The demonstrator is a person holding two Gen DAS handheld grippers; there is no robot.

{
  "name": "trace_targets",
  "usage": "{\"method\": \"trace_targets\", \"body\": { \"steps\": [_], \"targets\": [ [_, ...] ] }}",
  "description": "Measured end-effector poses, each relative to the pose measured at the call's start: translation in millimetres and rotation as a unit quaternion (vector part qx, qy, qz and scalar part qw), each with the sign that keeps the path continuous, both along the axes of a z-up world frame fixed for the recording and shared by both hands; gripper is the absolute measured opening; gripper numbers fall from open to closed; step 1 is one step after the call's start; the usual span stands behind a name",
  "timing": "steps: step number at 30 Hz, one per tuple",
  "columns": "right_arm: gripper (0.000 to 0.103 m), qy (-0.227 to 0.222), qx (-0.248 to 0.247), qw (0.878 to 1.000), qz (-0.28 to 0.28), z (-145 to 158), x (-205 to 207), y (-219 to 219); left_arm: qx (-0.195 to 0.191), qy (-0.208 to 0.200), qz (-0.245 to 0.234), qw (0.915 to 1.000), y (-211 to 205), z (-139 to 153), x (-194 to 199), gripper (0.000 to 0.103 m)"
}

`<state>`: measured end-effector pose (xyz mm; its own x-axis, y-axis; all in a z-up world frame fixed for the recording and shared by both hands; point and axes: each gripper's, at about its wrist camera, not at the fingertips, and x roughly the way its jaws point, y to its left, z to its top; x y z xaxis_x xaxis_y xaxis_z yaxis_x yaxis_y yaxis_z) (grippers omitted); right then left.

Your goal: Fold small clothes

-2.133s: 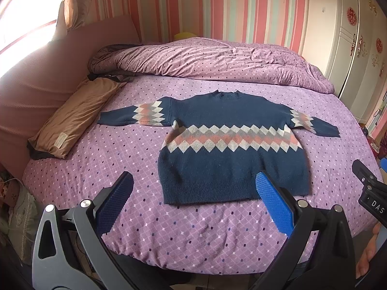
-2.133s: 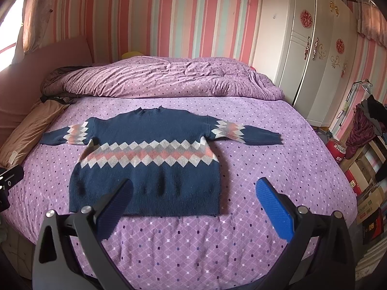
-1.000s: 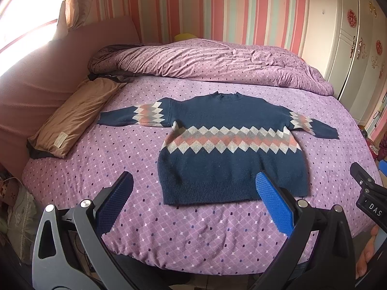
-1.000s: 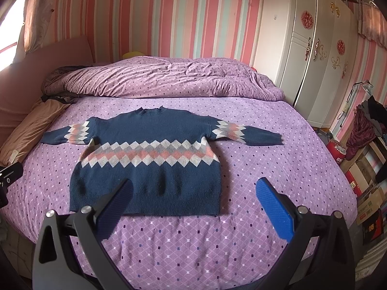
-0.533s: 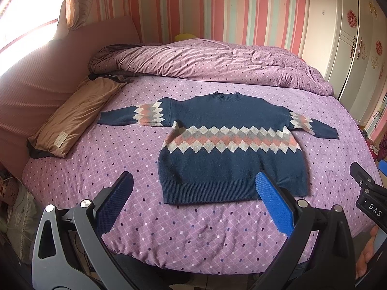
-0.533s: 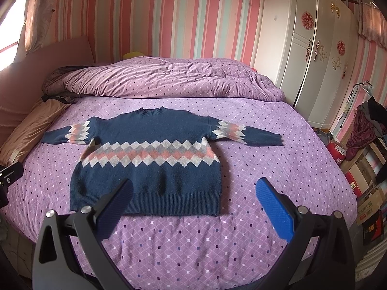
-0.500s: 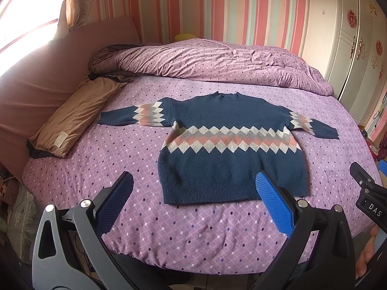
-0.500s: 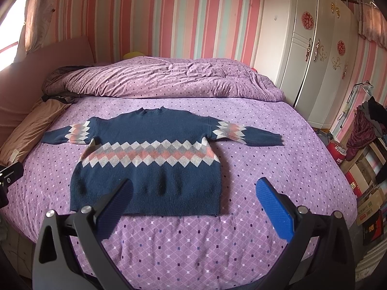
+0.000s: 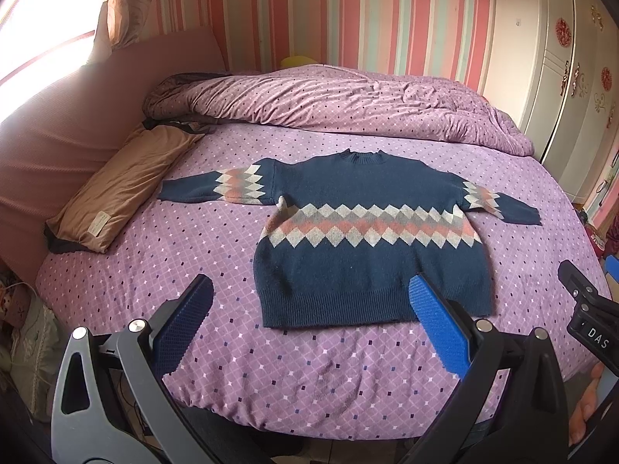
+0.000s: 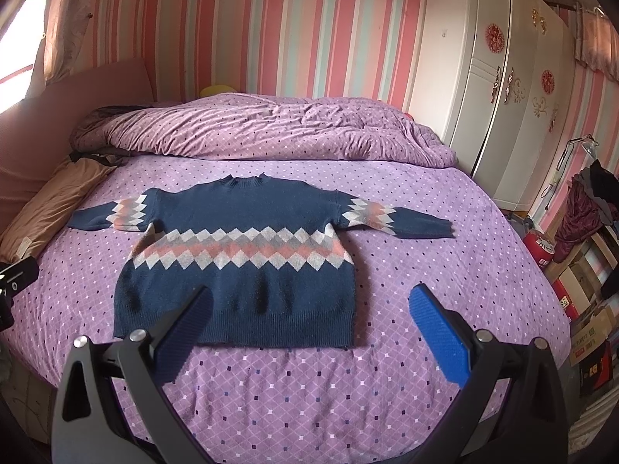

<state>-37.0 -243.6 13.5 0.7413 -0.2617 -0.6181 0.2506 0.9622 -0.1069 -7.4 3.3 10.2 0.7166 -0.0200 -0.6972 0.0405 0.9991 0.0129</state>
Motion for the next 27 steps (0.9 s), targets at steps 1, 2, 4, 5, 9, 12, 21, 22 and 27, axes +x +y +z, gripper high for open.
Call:
{"method": "trace_targets", "body": {
  "steps": [1, 2, 4, 5, 9, 12, 21, 22, 27],
  "targets": [
    [0.102, 0.000, 0.000, 1.000, 0.000, 0, 0, 0, 0.000, 0.000, 0.000, 1.0000, 0, 0, 0, 0.100],
    [0.102, 0.000, -0.001, 1.000, -0.001, 1, 1, 0, -0.001, 0.000, -0.001, 1.0000, 0, 1, 0, 0.100],
    [0.102, 0.000, -0.001, 1.000, 0.000, 1, 0, 1, 0.000, 0.000, 0.000, 1.0000, 1, 1, 0, 0.100],
    [0.102, -0.001, -0.001, 1.000, -0.001, 0, 0, 1, 0.001, -0.001, 0.001, 1.0000, 1, 1, 0, 0.100],
    [0.102, 0.000, -0.002, 1.000, -0.001, 1, 2, 2, 0.002, 0.003, 0.003, 1.0000, 1, -1, 7, 0.100],
    [0.102, 0.001, 0.001, 1.000, -0.001, 2, 6, -1, 0.004, 0.006, 0.002, 1.0000, -3, -6, 16, 0.100],
    [0.102, 0.018, 0.004, 1.000, -0.016, -24, 52, -34, 0.023, 0.021, -0.016, 0.9994, -33, -33, 63, 0.100],
    [0.102, 0.022, 0.005, 1.000, -0.020, -28, 60, -40, 0.025, 0.023, -0.021, 0.9992, -39, -37, 74, 0.100],
    [0.102, 0.033, 0.003, 0.999, -0.037, -48, 104, -68, 0.023, 0.022, -0.043, 0.9986, -67, -52, 114, 0.100]
  ]
}}
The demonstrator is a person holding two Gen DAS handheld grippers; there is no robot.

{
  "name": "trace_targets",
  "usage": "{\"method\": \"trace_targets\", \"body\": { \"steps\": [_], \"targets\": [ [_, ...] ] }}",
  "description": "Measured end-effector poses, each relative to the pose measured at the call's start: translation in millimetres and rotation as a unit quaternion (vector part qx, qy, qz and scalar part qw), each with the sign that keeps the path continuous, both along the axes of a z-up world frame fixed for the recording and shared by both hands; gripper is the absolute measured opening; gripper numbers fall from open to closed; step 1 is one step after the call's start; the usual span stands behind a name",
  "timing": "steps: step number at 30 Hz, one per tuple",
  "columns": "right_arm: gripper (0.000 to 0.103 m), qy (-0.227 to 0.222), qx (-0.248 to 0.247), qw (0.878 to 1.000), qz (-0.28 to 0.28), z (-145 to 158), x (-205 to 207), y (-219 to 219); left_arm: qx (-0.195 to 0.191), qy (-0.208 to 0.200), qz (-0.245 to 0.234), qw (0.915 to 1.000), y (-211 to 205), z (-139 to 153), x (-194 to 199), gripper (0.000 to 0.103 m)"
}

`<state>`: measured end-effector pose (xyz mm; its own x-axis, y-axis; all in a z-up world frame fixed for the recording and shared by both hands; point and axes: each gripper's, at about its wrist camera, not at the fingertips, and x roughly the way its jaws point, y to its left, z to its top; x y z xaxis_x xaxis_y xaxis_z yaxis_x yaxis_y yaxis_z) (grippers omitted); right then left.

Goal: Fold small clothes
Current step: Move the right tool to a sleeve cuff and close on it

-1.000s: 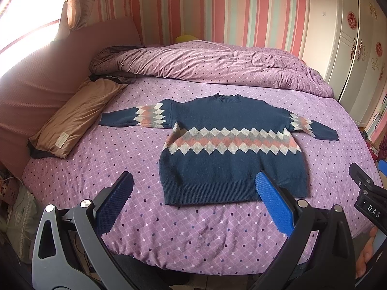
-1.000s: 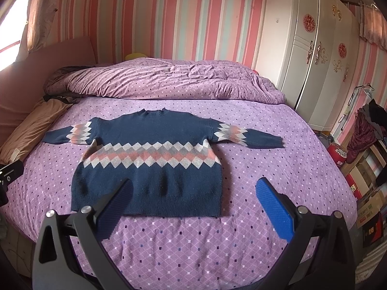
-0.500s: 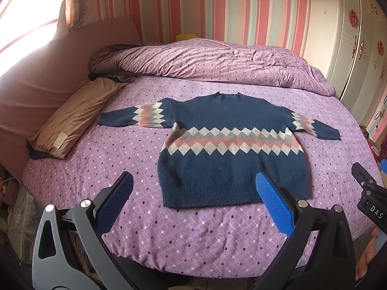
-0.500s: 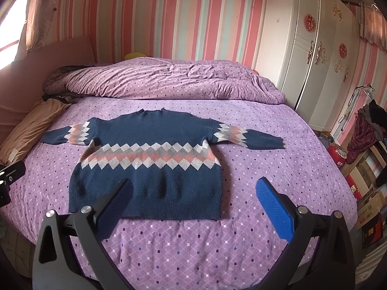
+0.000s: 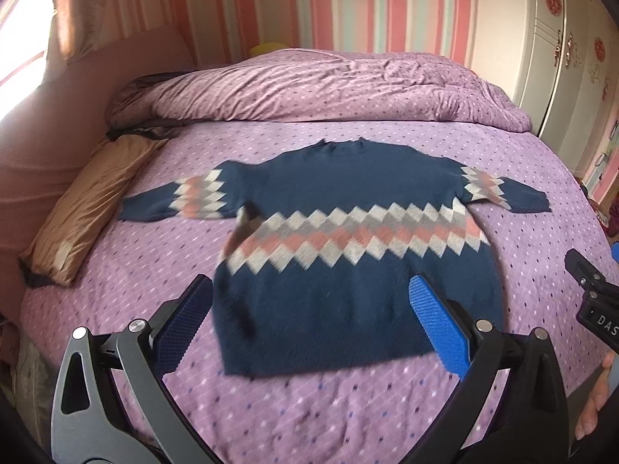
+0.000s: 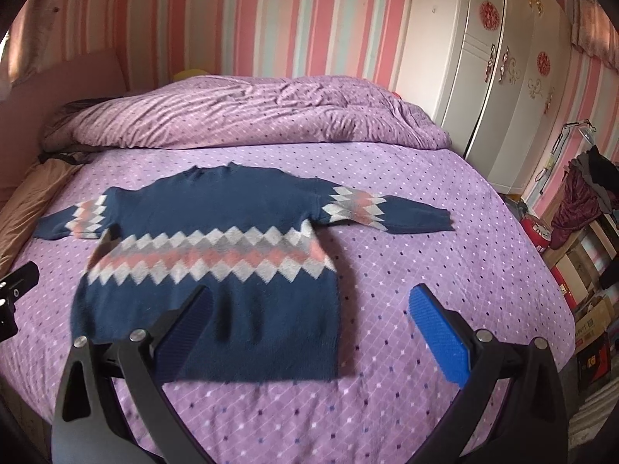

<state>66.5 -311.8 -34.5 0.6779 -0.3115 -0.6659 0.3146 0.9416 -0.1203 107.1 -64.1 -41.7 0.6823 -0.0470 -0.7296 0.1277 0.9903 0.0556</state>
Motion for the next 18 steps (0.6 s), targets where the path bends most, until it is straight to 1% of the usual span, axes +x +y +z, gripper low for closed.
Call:
{"method": "trace_targets", "body": {
  "steps": [6, 9, 11, 14, 18],
  "targets": [
    [0.102, -0.015, -0.002, 1.000, -0.015, -13, 38, -23, 0.005, -0.006, -0.016, 0.9999, -33, -18, 47, 0.100],
    [0.102, -0.019, -0.003, 1.000, -0.019, -27, 60, -37, 0.011, -0.009, -0.025, 0.9996, -52, -30, 74, 0.100],
    [0.102, -0.013, -0.001, 1.000, -0.022, -37, 77, -48, 0.014, -0.009, -0.028, 0.9995, -65, -37, 90, 0.100],
    [0.102, -0.016, 0.001, 0.999, -0.030, -45, 97, -69, -0.001, -0.006, -0.040, 0.9992, -84, -39, 115, 0.100],
    [0.102, -0.002, 0.002, 0.999, -0.053, -45, 126, -106, 0.004, 0.008, -0.053, 0.9986, -114, -34, 150, 0.100]
  ]
}}
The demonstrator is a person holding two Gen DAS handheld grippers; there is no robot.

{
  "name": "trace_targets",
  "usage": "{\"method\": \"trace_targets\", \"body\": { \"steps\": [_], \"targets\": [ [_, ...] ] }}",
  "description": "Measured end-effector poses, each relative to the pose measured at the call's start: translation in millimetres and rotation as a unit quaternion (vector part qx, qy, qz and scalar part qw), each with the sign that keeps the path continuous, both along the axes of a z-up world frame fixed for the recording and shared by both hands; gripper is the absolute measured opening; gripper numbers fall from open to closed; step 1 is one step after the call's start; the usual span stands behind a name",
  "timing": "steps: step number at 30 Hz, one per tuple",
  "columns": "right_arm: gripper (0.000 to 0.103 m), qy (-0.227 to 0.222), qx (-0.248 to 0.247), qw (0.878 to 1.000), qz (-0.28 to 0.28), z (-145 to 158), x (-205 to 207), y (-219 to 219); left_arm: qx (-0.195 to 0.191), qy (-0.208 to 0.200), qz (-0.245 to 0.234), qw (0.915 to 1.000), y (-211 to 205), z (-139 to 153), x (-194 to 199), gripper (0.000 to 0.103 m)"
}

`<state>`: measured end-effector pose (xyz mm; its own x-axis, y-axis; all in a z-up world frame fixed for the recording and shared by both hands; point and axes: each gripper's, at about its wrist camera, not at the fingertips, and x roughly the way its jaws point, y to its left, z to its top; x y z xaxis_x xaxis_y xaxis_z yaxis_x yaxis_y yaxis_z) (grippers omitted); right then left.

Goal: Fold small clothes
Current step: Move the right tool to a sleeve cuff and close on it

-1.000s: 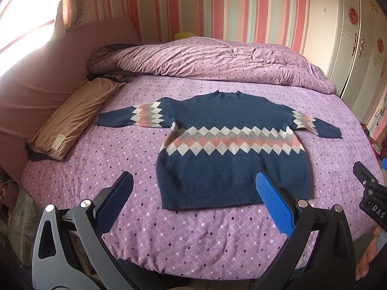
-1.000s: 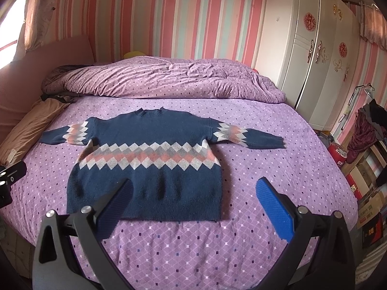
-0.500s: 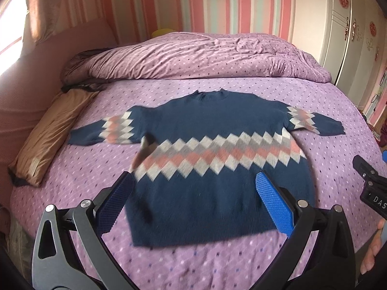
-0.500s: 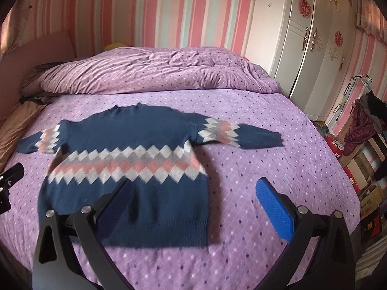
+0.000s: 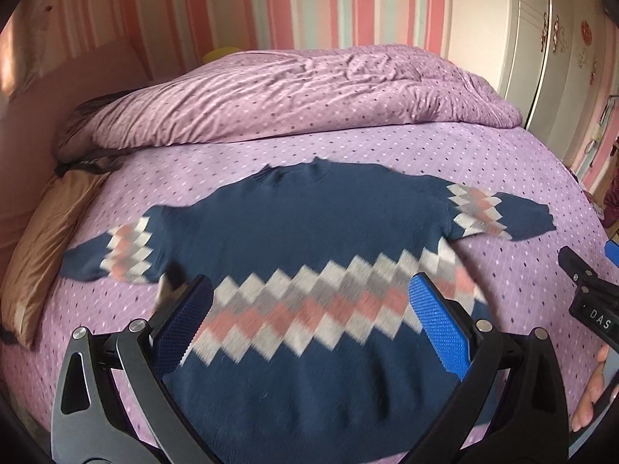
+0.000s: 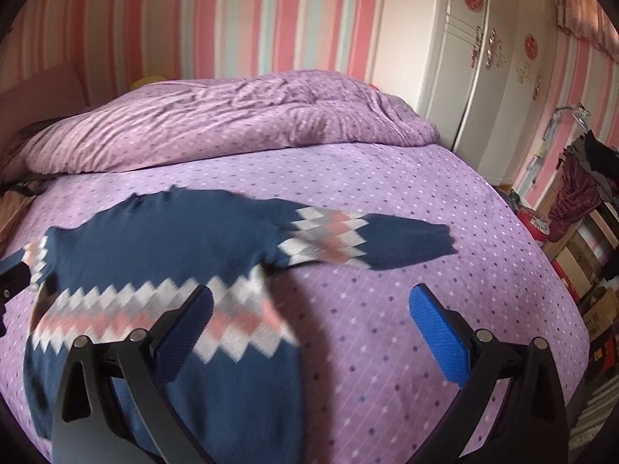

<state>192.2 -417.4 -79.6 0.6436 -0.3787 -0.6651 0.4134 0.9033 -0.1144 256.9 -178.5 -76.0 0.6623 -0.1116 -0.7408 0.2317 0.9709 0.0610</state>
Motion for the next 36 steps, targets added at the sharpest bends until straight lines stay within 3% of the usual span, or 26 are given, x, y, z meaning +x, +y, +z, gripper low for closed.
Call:
{"method": "trace_targets", "body": {
  "steps": [7, 13, 18, 25, 30, 33, 36],
  "targets": [
    [0.102, 0.016, 0.023, 0.999, -0.039, 17, 37, -72, 0.020, 0.033, -0.019, 0.9991, -64, 13, 51, 0.100],
    [0.102, 0.005, 0.014, 0.999, -0.051, 6, 61, -128, 0.022, 0.033, -0.027, 0.9988, -110, 0, 83, 0.100],
    [0.102, 0.015, 0.009, 0.998, -0.067, -31, 89, -182, 0.018, 0.039, -0.023, 0.9988, -141, -26, 116, 0.100],
    [0.102, 0.036, 0.017, 0.992, -0.119, -103, 110, -260, 0.049, 0.024, -0.031, 0.9980, -182, -60, 151, 0.100],
    [0.100, 0.064, 0.029, 0.985, -0.159, -152, 116, -310, 0.048, 0.043, -0.041, 0.9971, -198, -79, 167, 0.100],
    [0.100, 0.067, 0.020, 0.983, -0.171, -164, 117, -323, 0.059, 0.043, -0.051, 0.9960, -208, -84, 171, 0.100],
    [0.100, 0.048, 0.048, 0.980, -0.188, -168, 107, -339, 0.064, 0.042, -0.059, 0.9953, -214, -85, 171, 0.100]
  ]
}}
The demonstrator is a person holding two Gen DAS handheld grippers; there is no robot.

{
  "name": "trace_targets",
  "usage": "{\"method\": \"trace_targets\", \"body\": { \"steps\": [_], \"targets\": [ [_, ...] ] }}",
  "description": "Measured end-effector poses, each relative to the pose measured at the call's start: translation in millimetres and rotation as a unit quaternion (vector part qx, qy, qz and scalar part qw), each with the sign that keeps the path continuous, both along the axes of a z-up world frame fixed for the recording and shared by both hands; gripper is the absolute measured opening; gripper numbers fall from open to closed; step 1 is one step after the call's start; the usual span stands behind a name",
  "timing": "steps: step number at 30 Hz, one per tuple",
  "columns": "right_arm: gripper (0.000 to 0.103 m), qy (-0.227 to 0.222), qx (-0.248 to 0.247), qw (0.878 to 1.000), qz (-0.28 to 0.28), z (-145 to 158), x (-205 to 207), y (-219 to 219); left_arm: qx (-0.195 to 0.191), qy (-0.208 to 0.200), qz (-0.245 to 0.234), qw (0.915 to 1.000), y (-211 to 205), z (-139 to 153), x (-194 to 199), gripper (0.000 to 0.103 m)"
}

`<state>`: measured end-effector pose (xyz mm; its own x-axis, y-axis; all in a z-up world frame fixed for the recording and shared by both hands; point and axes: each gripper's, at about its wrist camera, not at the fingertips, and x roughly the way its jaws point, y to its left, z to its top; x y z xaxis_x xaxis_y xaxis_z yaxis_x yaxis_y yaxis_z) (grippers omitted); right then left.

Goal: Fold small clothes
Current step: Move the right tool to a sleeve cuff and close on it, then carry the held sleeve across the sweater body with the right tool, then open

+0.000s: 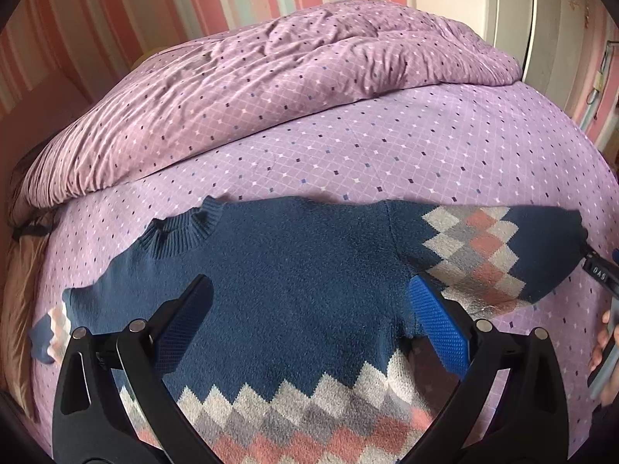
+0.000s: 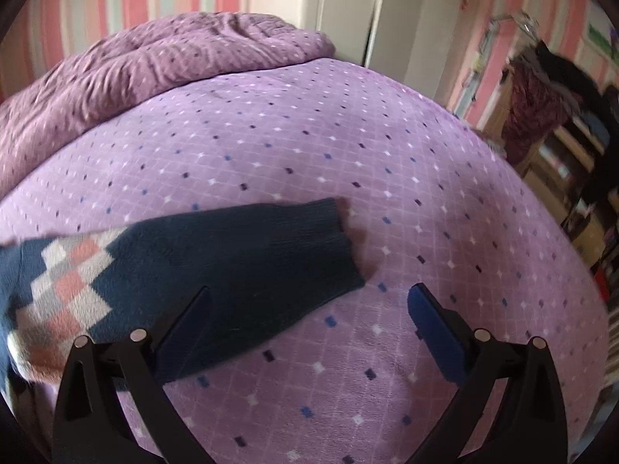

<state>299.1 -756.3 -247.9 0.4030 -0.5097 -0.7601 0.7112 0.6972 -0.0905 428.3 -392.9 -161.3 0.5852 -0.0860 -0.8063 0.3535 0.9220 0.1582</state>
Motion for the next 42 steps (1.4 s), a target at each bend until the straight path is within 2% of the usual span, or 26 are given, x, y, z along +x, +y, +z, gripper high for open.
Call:
{"method": "trace_targets", "body": {
  "steps": [2, 5, 9, 10, 11, 14, 17, 20, 22, 24, 25, 27, 29, 35, 42],
  "targets": [
    [0.100, -0.012, 0.026, 1.000, -0.011, -6, -7, -10, 0.003, 0.000, -0.004, 1.0000, -3, 0, -1, 0.100],
    [0.087, -0.027, 0.072, 0.997, -0.019, -18, -15, -25, 0.005, -0.001, -0.006, 1.0000, -3, 2, -4, 0.100],
    [0.084, -0.033, 0.097, 0.995, -0.020, -28, -15, -32, 0.006, 0.003, -0.008, 0.9999, -3, 4, -6, 0.100],
    [0.081, -0.035, 0.106, 0.994, -0.019, -31, -14, -33, 0.009, 0.002, -0.009, 0.9999, -3, 5, -7, 0.100],
    [0.073, -0.037, 0.115, 0.993, -0.017, -34, -12, -34, 0.012, 0.001, -0.009, 0.9999, -4, 5, -8, 0.100],
    [0.066, -0.040, 0.149, 0.988, -0.009, -47, -2, -38, 0.017, 0.001, -0.011, 0.9998, -5, 7, -10, 0.100],
    [0.065, -0.044, 0.154, 0.987, -0.017, -51, 4, -40, 0.018, 0.000, -0.014, 0.9997, -6, 9, -13, 0.100],
    [0.056, -0.049, 0.160, 0.986, -0.024, -52, 10, -42, 0.018, 0.002, -0.015, 0.9997, -6, 8, -13, 0.100],
    [0.049, -0.042, 0.148, 0.988, -0.025, -52, 15, -40, 0.019, 0.004, -0.016, 0.9997, -6, 9, -14, 0.100],
    [0.035, -0.039, 0.139, 0.989, -0.023, -51, 18, -37, 0.020, 0.004, -0.016, 0.9996, -6, 9, -14, 0.100],
    [0.032, -0.038, 0.138, 0.989, -0.021, -51, 19, -37, 0.021, 0.003, -0.017, 0.9996, -6, 10, -14, 0.100],
    [0.016, -0.038, 0.130, 0.990, -0.027, -50, 19, -36, 0.020, -0.001, -0.016, 0.9997, -5, 12, -15, 0.100],
    [0.010, -0.036, 0.122, 0.991, -0.031, -49, 18, -37, 0.022, -0.004, -0.014, 0.9997, -3, 13, -14, 0.100],
    [0.008, -0.023, 0.060, 0.998, -0.027, -40, 20, -19, 0.023, -0.004, -0.005, 0.9997, 8, 13, -12, 0.100],
    [0.008, -0.051, 0.002, 0.999, -0.009, 6, 15, 19, 0.020, -0.002, 0.007, 0.9998, 28, 15, -7, 0.100]
  ]
}}
